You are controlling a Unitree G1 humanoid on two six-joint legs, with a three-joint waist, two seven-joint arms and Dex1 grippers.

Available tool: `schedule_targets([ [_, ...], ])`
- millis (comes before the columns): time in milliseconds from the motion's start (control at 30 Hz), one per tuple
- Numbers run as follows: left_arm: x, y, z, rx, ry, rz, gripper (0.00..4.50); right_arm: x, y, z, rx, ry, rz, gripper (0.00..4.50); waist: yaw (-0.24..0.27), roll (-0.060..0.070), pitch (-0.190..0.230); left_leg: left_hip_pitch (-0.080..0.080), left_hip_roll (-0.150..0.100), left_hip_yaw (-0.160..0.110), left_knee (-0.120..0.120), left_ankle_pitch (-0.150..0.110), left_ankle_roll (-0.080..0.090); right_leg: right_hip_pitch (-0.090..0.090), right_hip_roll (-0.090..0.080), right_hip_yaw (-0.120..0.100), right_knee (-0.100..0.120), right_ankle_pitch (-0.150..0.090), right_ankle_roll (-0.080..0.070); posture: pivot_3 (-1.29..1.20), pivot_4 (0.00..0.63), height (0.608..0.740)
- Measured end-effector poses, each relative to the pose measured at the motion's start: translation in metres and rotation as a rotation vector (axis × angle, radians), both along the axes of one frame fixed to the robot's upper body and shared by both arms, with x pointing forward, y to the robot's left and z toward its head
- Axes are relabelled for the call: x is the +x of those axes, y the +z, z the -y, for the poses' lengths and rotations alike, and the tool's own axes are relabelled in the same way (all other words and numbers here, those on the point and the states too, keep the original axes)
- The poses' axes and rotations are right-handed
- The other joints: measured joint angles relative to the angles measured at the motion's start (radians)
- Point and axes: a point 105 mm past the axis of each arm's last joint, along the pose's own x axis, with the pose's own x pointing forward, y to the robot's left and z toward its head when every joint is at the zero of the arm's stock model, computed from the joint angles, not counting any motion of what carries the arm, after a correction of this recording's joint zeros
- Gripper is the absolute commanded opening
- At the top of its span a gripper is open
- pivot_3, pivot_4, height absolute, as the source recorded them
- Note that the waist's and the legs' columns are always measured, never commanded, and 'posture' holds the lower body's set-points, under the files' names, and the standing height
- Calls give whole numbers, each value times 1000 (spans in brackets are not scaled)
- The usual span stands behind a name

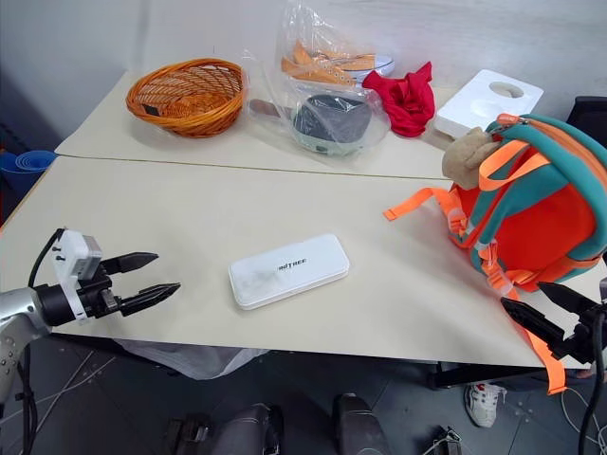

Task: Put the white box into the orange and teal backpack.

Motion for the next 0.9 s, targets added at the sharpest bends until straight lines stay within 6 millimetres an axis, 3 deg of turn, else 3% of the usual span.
schedule_targets([
  [800, -1, 0, 2, -14, -3, -19, 4500, 1, -7, 4, -10, -12, -13, 4485, 0, 0, 0, 0, 0, 0, 2, 0, 0, 1, 1, 0, 2, 0, 1, 0, 150, 740],
  [900, -1, 0, 3, -13, -7, -21, 3927, 5, -7, -1, -7, 9, -12, 4315, -1, 0, 0, 1, 0, 0, 2, 0, 0, 1, 1, 0, 2, 0, 1, 0, 150, 740],
])
